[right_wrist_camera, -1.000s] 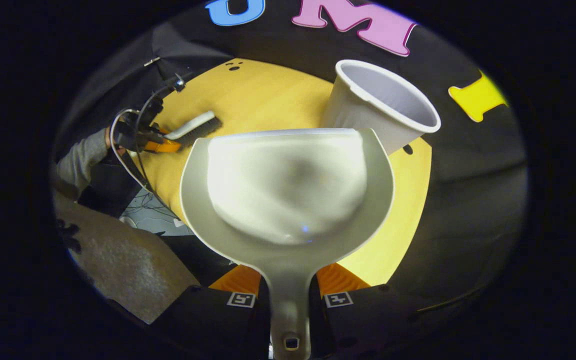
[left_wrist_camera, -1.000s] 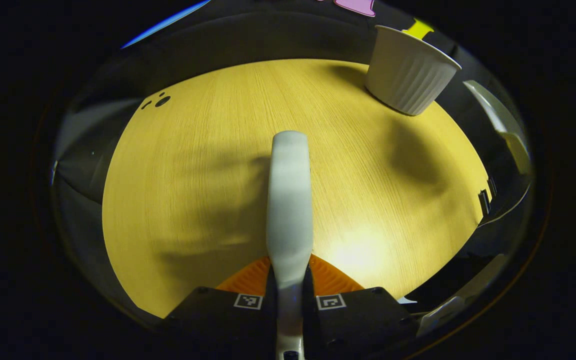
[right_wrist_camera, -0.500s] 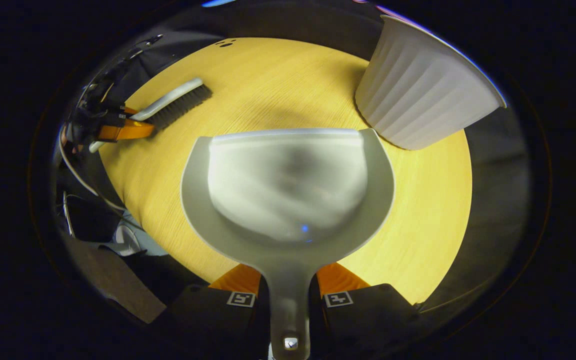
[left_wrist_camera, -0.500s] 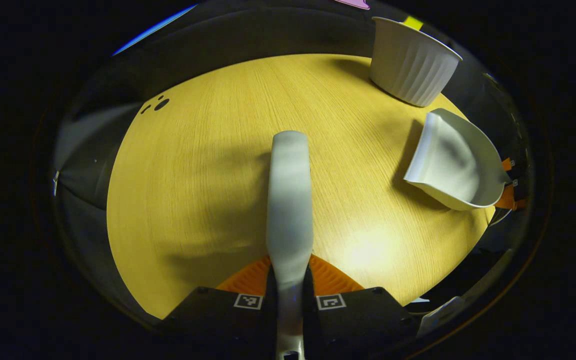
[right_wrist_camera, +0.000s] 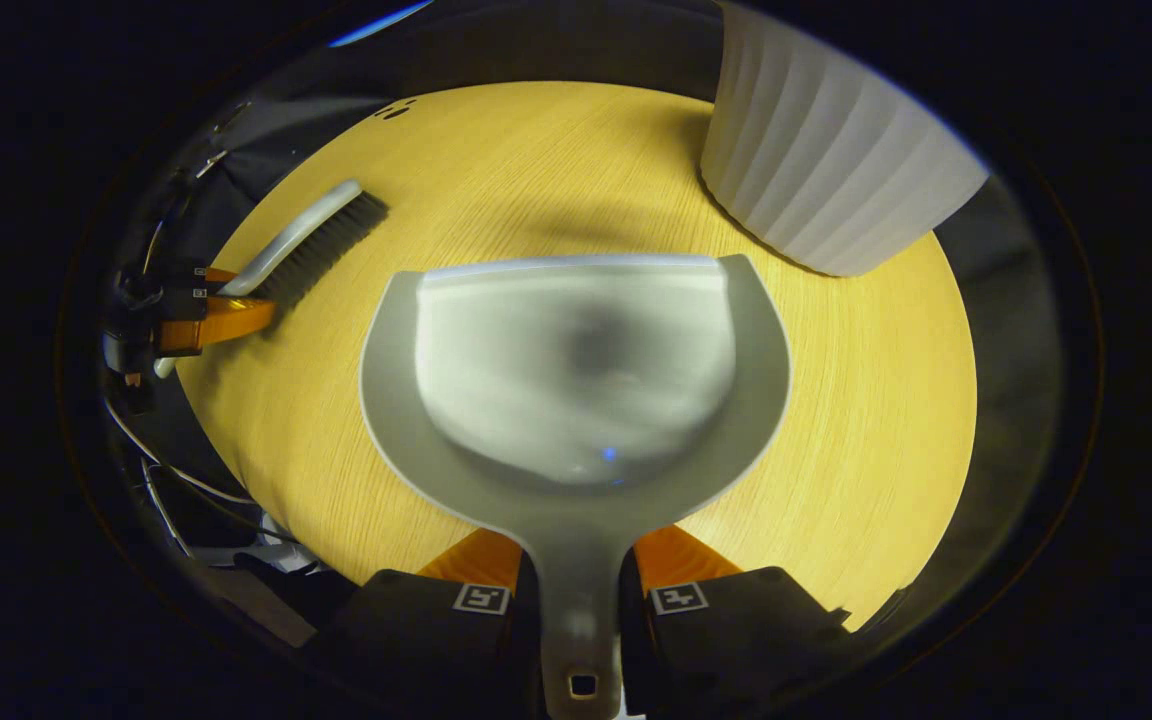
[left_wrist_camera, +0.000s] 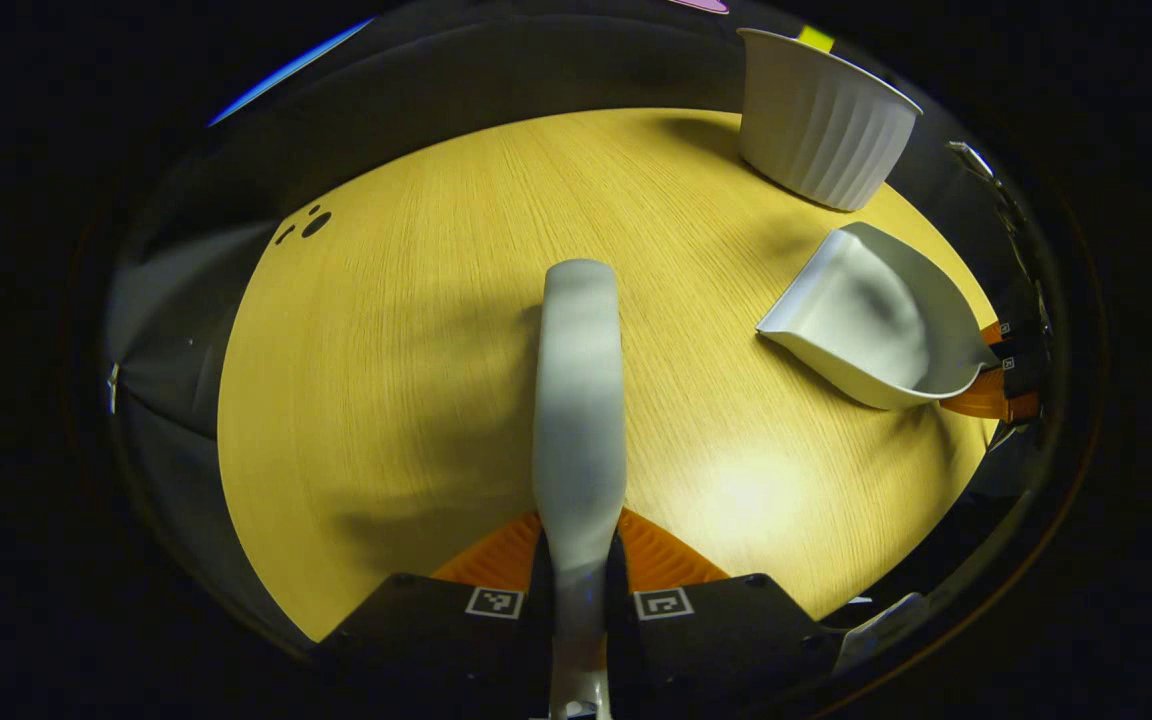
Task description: Pick up the small broom and dustpan from the desktop, sweep the trash into the dustpan with the broom, and then empty the trash into the garbage bin.
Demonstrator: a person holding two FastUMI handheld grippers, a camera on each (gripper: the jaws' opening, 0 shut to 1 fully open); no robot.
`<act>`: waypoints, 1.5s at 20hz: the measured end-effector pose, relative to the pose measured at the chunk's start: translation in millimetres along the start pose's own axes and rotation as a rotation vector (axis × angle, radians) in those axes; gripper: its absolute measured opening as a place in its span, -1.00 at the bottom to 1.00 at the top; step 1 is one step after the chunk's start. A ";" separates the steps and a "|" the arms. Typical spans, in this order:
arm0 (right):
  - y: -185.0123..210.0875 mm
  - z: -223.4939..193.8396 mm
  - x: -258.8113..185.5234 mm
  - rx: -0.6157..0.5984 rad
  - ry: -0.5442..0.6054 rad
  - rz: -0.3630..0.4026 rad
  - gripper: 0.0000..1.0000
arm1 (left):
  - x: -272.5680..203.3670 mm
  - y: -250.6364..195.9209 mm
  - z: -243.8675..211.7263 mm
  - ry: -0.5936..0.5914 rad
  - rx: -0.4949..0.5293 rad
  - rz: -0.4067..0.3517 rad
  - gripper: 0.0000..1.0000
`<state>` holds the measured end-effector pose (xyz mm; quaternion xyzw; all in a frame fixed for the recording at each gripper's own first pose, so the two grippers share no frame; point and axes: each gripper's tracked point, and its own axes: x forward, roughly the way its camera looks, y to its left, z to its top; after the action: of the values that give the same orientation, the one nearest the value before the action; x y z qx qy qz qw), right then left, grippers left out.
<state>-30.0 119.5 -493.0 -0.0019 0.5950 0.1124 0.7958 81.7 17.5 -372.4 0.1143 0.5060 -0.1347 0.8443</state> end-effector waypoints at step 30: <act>18.4 113.2 -251.4 -0.028 -0.831 -0.033 -0.22 | -249.9 -29.3 90.7 -0.784 -0.215 0.086 -0.46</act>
<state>6.8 108.5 -219.4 0.0235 0.2216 0.0989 0.9698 33.5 -11.9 -111.0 -0.0136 0.1516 -0.0790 0.9852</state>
